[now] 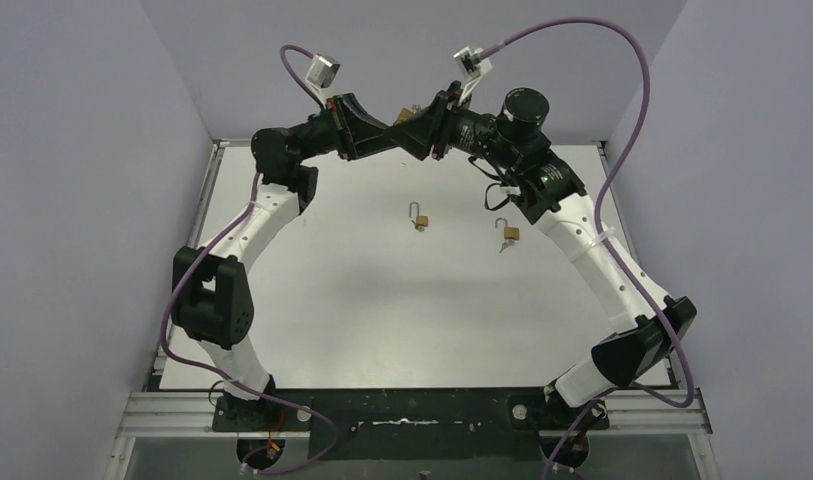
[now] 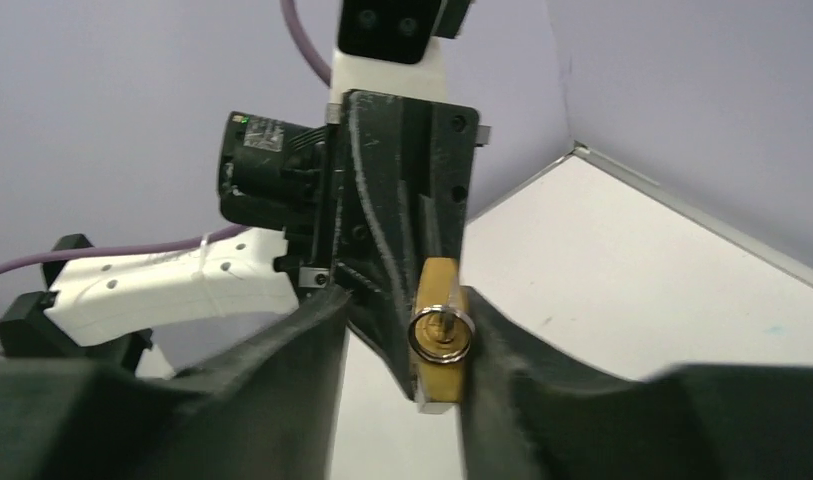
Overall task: Lock with the key
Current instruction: Lock the lock.
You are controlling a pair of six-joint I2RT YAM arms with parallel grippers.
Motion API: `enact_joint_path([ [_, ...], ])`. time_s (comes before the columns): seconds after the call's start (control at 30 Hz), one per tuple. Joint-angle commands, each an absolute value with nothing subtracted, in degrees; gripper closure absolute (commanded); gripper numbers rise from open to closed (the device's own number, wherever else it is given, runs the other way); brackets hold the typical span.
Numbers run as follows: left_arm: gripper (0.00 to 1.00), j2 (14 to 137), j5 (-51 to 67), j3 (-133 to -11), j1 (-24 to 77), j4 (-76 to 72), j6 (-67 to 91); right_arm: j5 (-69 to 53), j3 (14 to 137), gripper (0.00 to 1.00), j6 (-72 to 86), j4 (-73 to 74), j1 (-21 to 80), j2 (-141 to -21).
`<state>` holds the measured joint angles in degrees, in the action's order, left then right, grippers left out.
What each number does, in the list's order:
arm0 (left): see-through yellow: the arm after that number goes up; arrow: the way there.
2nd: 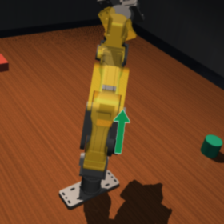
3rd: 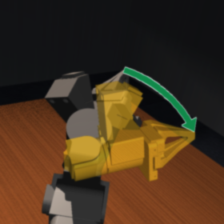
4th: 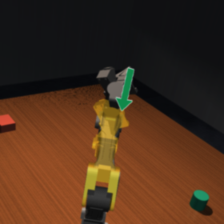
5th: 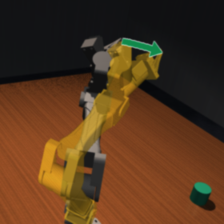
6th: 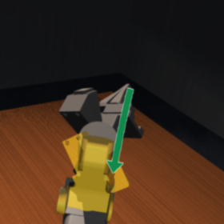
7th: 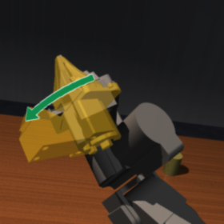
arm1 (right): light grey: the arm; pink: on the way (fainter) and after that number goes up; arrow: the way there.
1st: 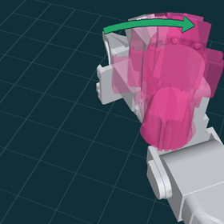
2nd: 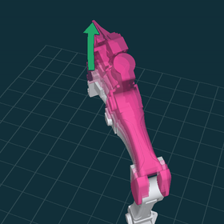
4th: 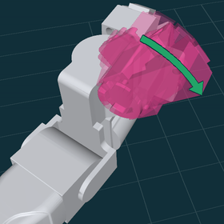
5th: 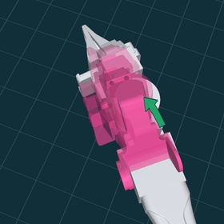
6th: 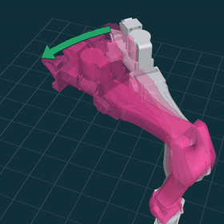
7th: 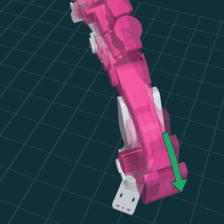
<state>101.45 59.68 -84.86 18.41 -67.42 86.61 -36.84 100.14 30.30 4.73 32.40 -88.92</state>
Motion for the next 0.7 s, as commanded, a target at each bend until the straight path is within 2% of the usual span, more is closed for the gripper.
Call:
enact_joint_path([
  [0.0, 1.00, 101.18, 56.37, -84.40, 18.10, -55.02, 81.27, -49.99, 99.04, 0.45, 28.48, 5.71, 36.74, -82.89],
  [0.1, 1.00, 100.42, 57.75, -84.27, 17.68, -54.23, 80.82, -50.08, 97.66, 0.23, 29.79, 2.37, 33.06, -81.48],
  [0.17, 1.00, 100.12, 59.24, -84.55, 17.43, -53.90, 80.88, -50.25, 96.47, 0.18, 31.47, -1.37, 30.02, -80.70],
  [0.4, 1.00, 97.55, 67.01, -85.16, 16.22, -53.46, 81.11, -51.48, 91.68, 0.12, 35.75, -10.58, 19.36, -78.75],
  [0.53, 1.00, 94.72, 69.92, -83.21, 14.72, -48.19, 77.38, -54.84, 84.32, 0.12, 46.23, -26.95, 14.65, -77.55],
  [0.67, 1.00, 92.64, 71.66, -81.38, 13.98, -44.71, 74.62, -57.47, 81.18, 0.14, 54.08, -39.81, 14.23, -79.79],
])
